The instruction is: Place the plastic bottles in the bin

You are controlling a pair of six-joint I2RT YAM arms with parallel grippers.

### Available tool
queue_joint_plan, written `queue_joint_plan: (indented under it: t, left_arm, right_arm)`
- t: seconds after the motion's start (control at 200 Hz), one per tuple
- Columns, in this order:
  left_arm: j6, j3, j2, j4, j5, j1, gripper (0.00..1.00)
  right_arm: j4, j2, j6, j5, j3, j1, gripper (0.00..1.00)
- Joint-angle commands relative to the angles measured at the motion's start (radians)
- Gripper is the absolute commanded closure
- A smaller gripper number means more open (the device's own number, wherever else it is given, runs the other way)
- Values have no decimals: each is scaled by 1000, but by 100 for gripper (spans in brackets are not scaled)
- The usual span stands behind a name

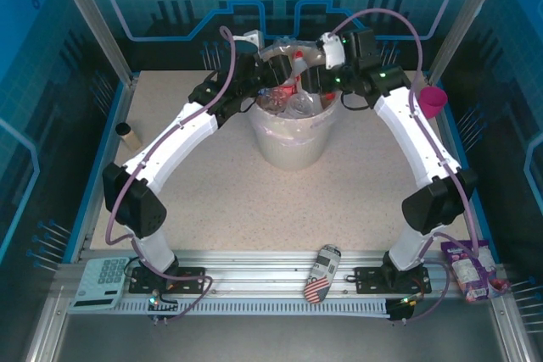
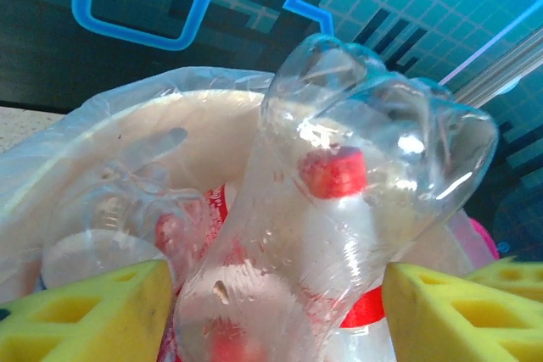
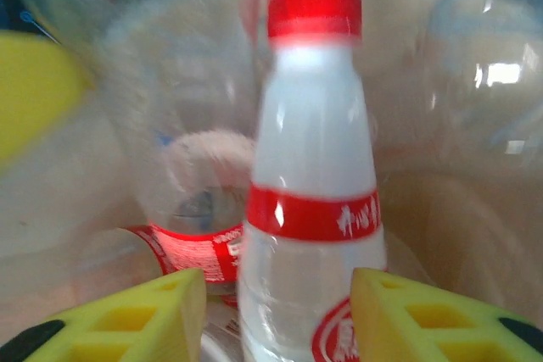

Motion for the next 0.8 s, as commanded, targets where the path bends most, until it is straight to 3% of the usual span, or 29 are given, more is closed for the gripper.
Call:
queue_joint_plan:
  t: [0.0,0.14,0.295,0.41,0.49,0.61,0.795]
  left_arm:
    - [65,86,-11,-55,-21,-1,27]
    - [115,140,-39,-88,-31,29,17]
    - [184,52,-154,-100,-79,93,7]
    - [213,-158,-302,-75,-118,173,1]
    - [219,-350,-425,-41,-136,237,1]
    - [248,-635,-566,23,-214,307,1]
    - [279,-998,-674,207,-371,343,1]
  right_arm:
    - [-46,-14,-24,-2,73,-13,45]
    - [-46,-54,-24,6,53,-58,40]
    - [36,-185,-1,-11,-135,-165,32]
    - [98,-305,1,18,-308,-250,19]
    - [146,-383,20,56,-440,-313,0]
    - [258,-497,42,171,-686,-371,0]
    - [472,-553,76,355,-1054,-374,0]
